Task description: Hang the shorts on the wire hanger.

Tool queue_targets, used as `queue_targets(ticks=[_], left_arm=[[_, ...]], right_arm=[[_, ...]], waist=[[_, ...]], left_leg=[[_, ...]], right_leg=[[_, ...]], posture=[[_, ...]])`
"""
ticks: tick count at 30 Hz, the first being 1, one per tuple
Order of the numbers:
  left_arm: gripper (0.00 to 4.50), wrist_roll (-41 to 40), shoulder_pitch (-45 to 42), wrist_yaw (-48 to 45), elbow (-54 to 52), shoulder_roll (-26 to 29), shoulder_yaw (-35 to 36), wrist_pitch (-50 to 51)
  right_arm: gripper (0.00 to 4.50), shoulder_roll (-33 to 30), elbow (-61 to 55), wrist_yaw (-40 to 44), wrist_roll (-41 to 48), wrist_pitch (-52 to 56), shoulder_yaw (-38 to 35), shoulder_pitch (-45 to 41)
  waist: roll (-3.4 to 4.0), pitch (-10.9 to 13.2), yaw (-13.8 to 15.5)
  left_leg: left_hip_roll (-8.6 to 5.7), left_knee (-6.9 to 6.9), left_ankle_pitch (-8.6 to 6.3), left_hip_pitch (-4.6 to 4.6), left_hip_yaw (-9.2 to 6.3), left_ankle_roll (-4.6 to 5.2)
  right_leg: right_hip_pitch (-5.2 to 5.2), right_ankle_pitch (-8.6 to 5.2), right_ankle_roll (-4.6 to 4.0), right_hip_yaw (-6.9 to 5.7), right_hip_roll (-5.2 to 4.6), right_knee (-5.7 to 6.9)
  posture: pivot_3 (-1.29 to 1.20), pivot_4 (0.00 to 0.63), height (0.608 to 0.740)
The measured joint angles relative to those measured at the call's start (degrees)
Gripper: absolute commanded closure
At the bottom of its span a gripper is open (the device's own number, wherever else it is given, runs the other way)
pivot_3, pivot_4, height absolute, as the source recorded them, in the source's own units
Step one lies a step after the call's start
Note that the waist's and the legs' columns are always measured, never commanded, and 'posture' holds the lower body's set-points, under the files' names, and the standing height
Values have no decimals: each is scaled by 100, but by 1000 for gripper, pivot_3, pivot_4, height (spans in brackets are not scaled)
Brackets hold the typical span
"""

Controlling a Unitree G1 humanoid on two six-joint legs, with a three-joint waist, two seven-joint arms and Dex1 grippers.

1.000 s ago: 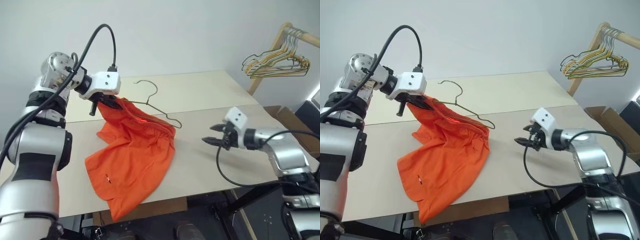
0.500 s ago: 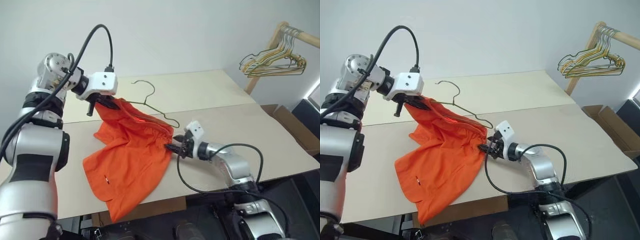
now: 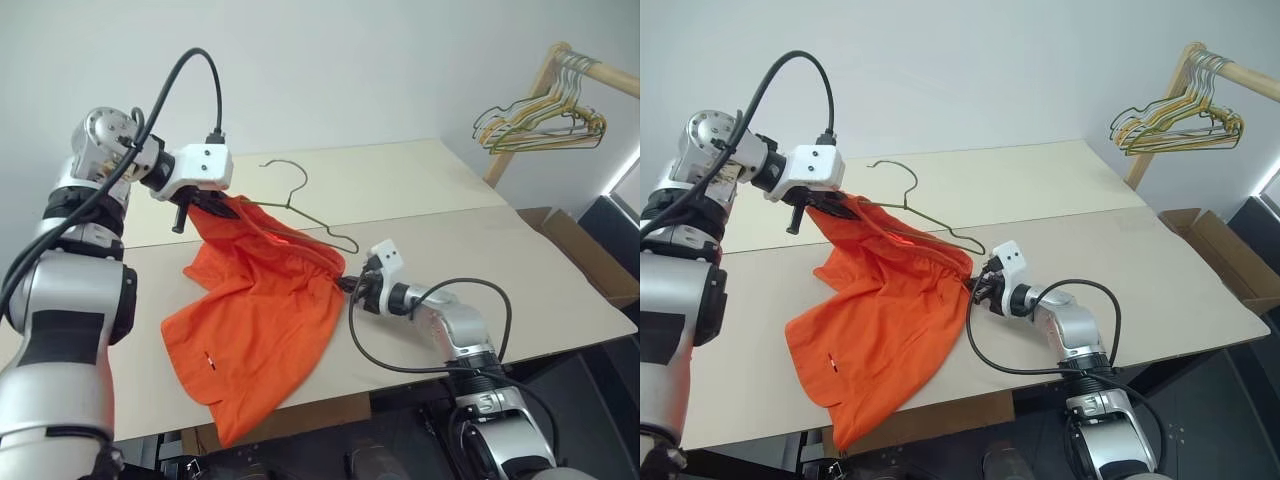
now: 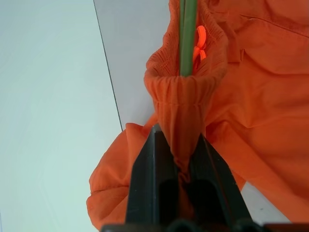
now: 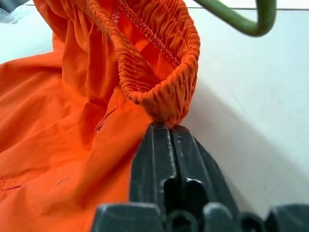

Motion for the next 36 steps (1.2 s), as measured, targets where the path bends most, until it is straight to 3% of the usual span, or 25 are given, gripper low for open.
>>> queue_targets(ticks=[6,12,19,27,30,36], left_arm=[[4500,-658,155,-370,-117,69,63,-152],[4500,-1262,310,-395,-375,369,-616,-170],[4500,-1026,308,-339,-358,349,-623,-306],[4500,-252,372,682,-248,197,-670,-559],[4500,-254,541,836,-249,55,-549,-561],[4500,-341,741,1185,-413,-149,-242,-488]], right_arm=[[4461,-185,6,54,6,-2,-23,1],[4461,-1068,-317,696,340,24,-274,39],[4461,-1794,-729,1367,460,20,-261,224],[4461,-2722,-1674,1824,293,-420,-55,325],[4461,-3162,-2052,1936,145,-427,-30,-249],[4461,-3293,-2167,2101,-130,-387,339,-1379]], waist=[[0,0,11],[1,1,24],[1,1,20],[5,3,70],[12,9,82],[13,9,75]], left_leg=[[-4,1,1,-5,-9,-1],[-10,4,1,-11,-21,-1],[-11,5,1,-13,-23,0],[-16,10,1,-20,-24,0],[-17,13,1,-19,-23,-1],[-15,13,1,-25,-33,-1]], right_leg=[[0,0,0,-4,-4,0],[3,-1,1,-11,-6,-2],[3,-2,4,-15,-5,-4],[1,-5,8,-15,-9,-4],[-1,-5,9,-15,-10,-3],[-1,-5,8,-31,-12,-4]], posture=[[-141,0,740],[-140,0,740],[-146,0,740],[-152,0,740],[-167,0,740],[-166,0,740]])
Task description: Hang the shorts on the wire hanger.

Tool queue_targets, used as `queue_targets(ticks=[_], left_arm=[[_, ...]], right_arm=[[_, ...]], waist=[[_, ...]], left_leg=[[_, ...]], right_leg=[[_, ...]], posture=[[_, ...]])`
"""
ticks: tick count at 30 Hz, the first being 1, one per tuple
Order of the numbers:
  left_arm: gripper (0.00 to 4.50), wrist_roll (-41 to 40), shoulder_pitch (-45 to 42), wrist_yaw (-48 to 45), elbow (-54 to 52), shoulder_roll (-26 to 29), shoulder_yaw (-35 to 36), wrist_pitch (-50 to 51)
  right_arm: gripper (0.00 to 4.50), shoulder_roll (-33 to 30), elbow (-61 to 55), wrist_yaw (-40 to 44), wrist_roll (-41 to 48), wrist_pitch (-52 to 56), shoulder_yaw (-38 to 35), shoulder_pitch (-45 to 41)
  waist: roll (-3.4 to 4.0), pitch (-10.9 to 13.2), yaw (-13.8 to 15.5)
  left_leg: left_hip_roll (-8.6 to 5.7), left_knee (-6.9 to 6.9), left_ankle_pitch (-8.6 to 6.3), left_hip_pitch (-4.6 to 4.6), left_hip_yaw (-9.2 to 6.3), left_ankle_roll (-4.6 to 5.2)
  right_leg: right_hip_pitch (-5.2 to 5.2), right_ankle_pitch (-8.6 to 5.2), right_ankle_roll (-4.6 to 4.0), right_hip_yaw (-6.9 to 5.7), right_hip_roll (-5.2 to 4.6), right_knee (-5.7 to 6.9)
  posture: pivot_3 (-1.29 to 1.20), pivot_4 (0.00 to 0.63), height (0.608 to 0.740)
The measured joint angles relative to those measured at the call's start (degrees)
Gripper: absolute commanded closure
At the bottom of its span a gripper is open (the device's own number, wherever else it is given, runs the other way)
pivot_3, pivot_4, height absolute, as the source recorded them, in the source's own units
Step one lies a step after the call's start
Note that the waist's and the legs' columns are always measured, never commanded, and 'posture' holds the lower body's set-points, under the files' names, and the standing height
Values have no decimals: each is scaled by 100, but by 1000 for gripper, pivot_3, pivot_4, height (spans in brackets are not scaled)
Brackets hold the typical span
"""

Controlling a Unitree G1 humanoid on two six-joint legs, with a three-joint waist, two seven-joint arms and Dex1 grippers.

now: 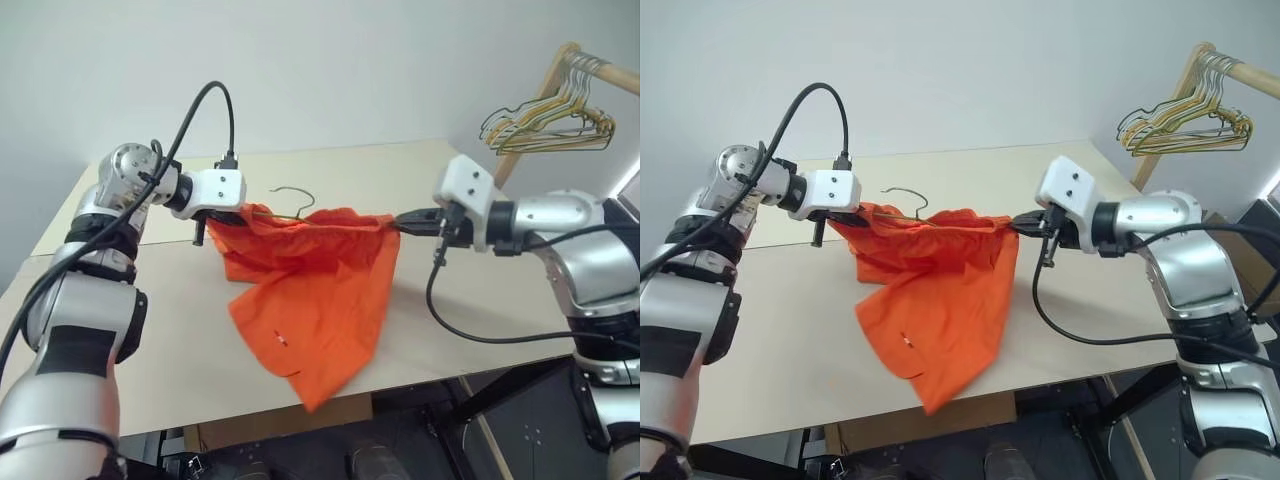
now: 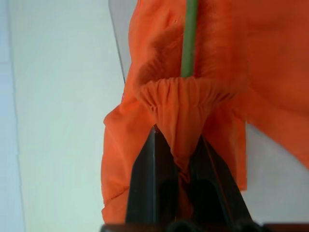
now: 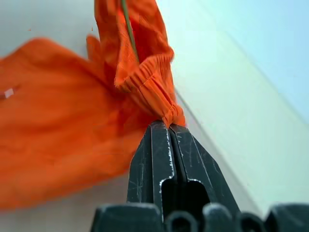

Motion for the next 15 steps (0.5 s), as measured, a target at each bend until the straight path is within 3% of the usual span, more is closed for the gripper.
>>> queue_targets(ticks=[10,15], left_arm=[[4500,-186,495,-172,-585,-13,258,120],[4500,-263,681,-301,-864,-51,343,280]], right_arm=[[4461,284,178,-94,-660,-332,583,-91],[4461,533,287,-245,-727,100,691,-174]], waist=[[0,0,20],[0,0,21]], left_leg=[[-5,5,3,-3,-8,-3],[-5,5,5,-1,-10,-6]], right_leg=[[1,1,-1,-6,-4,4],[2,1,-2,-7,-5,8]], posture=[[-144,0,740],[-149,0,740]])
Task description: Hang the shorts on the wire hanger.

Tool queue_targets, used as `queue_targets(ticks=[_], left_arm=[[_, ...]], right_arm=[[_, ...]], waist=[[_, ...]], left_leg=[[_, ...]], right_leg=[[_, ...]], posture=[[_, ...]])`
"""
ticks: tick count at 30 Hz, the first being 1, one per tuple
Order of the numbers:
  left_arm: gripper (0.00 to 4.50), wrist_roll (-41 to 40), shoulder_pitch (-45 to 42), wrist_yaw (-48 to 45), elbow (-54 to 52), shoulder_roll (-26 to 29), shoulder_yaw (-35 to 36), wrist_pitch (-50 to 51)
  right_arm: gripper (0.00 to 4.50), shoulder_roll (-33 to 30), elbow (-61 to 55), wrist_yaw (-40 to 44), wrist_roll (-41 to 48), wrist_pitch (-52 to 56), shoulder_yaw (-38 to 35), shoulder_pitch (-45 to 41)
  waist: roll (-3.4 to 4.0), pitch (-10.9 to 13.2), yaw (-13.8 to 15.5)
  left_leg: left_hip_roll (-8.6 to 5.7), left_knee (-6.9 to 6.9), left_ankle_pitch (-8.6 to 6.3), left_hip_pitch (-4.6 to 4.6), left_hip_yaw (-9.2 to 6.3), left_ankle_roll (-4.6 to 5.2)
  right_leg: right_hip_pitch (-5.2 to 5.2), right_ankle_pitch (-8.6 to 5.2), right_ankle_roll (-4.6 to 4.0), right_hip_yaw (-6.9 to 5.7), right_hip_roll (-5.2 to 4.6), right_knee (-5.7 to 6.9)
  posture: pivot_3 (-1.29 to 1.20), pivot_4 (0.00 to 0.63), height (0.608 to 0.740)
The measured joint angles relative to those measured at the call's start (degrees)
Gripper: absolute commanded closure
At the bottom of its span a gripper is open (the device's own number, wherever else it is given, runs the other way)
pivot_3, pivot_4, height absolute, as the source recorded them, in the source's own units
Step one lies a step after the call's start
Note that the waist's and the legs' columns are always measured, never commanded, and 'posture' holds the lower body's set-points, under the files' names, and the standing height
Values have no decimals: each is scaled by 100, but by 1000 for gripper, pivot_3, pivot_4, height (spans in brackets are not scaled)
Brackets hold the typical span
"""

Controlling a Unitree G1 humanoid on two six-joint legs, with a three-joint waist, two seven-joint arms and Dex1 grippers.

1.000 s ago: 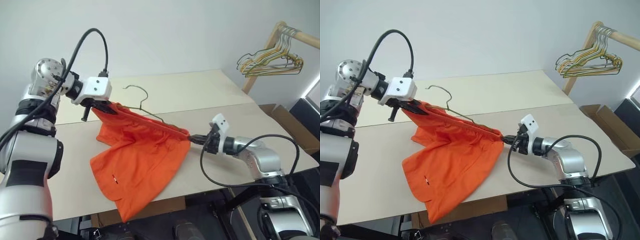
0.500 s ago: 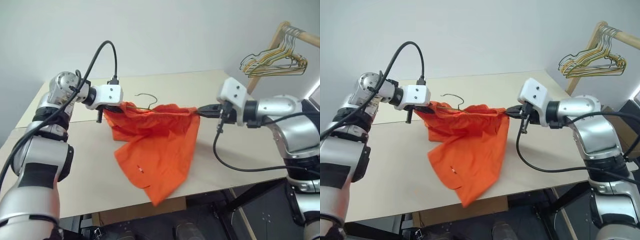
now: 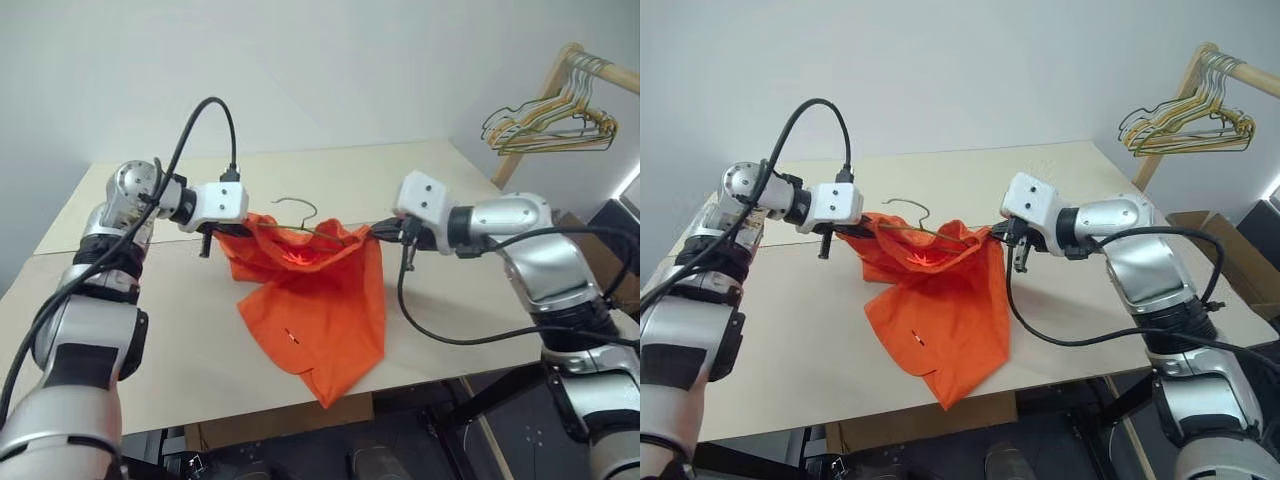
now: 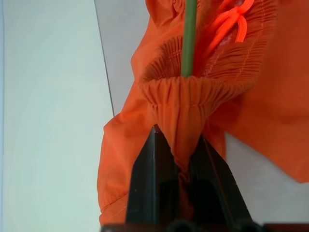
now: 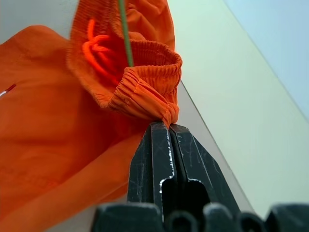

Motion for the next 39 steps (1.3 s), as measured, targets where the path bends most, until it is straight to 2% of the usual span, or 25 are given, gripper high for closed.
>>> queue_targets(ticks=[7,8,9,14,19,24,31,39], left_arm=[[4500,-153,16,4,-134,-41,111,266],[4500,-153,15,6,-137,-40,113,271],[4500,-153,16,6,-146,-41,114,269],[4500,-162,16,-11,-180,-63,126,275],[4500,-159,17,1,-180,-110,126,272],[4500,-189,17,-140,-189,-147,131,270],[4500,-385,166,-362,-407,-201,144,188],[4500,-571,259,-452,-616,-205,242,178]], right_arm=[[4461,-133,0,5,-401,-55,241,49],[4035,-167,-1,11,-454,-197,242,82],[3866,-220,-9,34,-504,-375,244,130],[2155,-303,-11,39,-693,-1325,243,384],[2155,-350,50,182,-709,-2019,216,505],[2155,-152,506,193,-592,-2068,125,506],[2155,267,918,314,-192,-1640,-40,259],[2155,314,924,678,83,-834,-94,154]], waist=[[0,0,20],[0,0,22],[0,0,24],[0,0,18],[0,0,-1],[0,0,-33],[0,0,-92],[0,0,-83]], left_leg=[[-2,1,0,-2,-3,0],[-3,1,0,-1,-3,0],[-3,1,0,-1,-3,0],[-3,1,0,0,-2,-1],[-3,1,0,0,-3,-1],[-3,1,2,3,-5,-2],[-3,0,2,3,-16,-3],[-4,0,2,2,-18,-3]], right_leg=[[0,0,0,-4,-3,-2],[0,0,0,-4,-3,-2],[0,0,0,-4,-3,-2],[0,0,0,-3,-3,-1],[2,0,0,-5,-3,-3],[5,0,0,-8,-2,-2],[5,0,-1,-11,-2,1],[6,0,0,-12,-4,1]], posture=[[-158,0,740],[-162,0,740],[-162,0,740],[-169,0,740],[-171,0,740],[-173,0,740],[-163,0,740],[-160,0,740]])
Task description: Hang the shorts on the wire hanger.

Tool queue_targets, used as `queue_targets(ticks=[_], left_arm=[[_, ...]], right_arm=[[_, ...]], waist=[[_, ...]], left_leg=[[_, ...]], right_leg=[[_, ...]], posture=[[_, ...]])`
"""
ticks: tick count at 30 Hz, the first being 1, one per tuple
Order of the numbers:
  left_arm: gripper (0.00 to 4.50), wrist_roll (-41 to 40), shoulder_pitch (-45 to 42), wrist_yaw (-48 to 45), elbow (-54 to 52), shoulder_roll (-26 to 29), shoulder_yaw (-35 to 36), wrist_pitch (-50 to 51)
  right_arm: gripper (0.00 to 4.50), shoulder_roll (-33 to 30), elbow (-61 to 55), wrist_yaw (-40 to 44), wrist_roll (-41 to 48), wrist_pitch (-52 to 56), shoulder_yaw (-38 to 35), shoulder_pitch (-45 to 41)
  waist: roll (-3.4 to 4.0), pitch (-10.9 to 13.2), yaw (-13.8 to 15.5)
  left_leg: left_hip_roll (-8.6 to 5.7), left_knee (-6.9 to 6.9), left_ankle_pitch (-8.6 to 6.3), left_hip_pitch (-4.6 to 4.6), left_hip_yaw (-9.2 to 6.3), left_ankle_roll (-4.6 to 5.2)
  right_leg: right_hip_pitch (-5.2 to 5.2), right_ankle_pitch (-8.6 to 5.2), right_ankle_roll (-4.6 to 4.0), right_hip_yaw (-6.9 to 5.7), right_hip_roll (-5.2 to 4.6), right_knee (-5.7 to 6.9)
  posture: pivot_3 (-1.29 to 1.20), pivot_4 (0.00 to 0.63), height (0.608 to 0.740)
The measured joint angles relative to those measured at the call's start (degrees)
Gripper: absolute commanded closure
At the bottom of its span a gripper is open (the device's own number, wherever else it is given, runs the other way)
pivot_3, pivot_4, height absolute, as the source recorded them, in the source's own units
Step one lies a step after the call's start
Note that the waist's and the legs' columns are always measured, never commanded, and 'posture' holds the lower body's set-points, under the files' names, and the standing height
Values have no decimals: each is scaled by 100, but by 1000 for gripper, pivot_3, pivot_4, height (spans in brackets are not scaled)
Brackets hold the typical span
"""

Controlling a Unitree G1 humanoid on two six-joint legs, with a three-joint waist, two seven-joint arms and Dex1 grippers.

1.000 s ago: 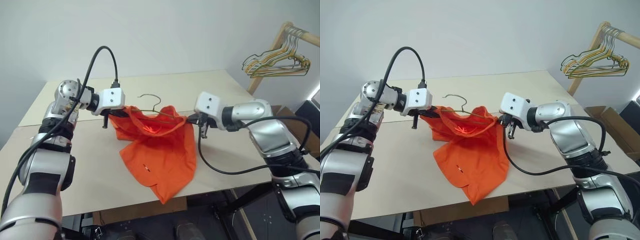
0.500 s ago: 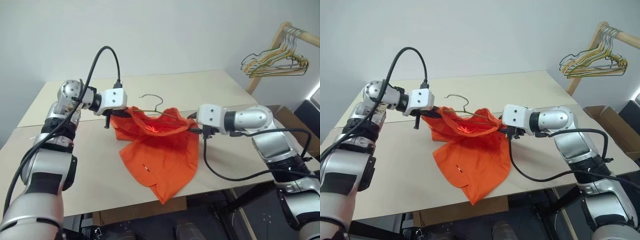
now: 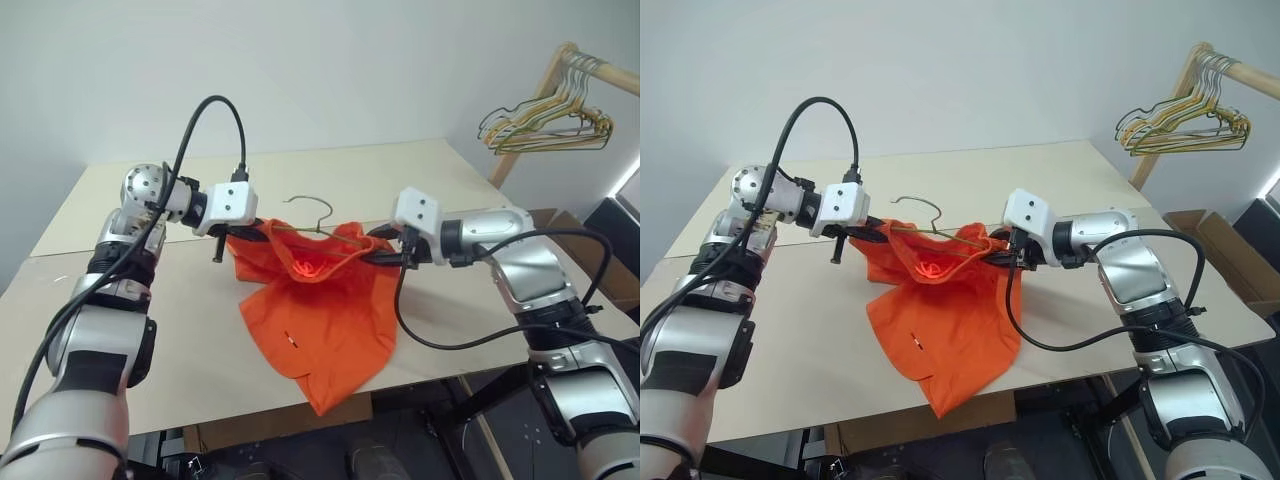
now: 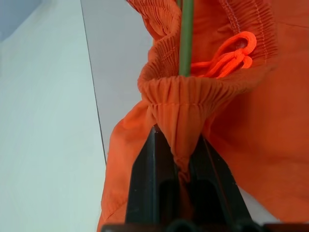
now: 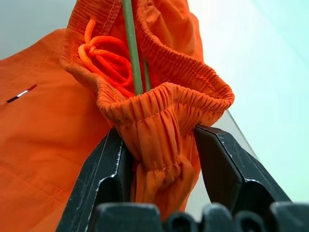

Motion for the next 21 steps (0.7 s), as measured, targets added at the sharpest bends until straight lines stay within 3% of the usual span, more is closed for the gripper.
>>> queue_targets(ticks=[3,8,13,21], left_arm=[[4500,-34,0,9,-2,-14,2,-27],[4500,-34,0,32,-1,-14,3,-39],[4500,-36,0,71,38,-28,20,-40],[1954,-138,-44,86,517,37,240,-29]], right_arm=[[2746,0,-20,56,3,162,0,0],[4446,30,-57,116,117,492,0,0],[4479,32,-86,86,100,566,3,0],[4500,-87,-264,-16,174,743,-40,31]], waist=[[0,0,-3],[0,0,-2],[0,0,-3],[0,0,-10]], left_leg=[[0,0,0,0,0,0],[0,0,0,0,0,0],[0,0,0,0,0,0],[0,0,0,-1,0,0]], right_leg=[[-1,0,0,0,0,0],[-1,0,0,-1,0,1],[-1,0,0,-1,0,1],[-3,0,0,-1,0,1]], posture=[[-162,0,740],[-165,0,740],[-166,0,740],[-175,0,740]])
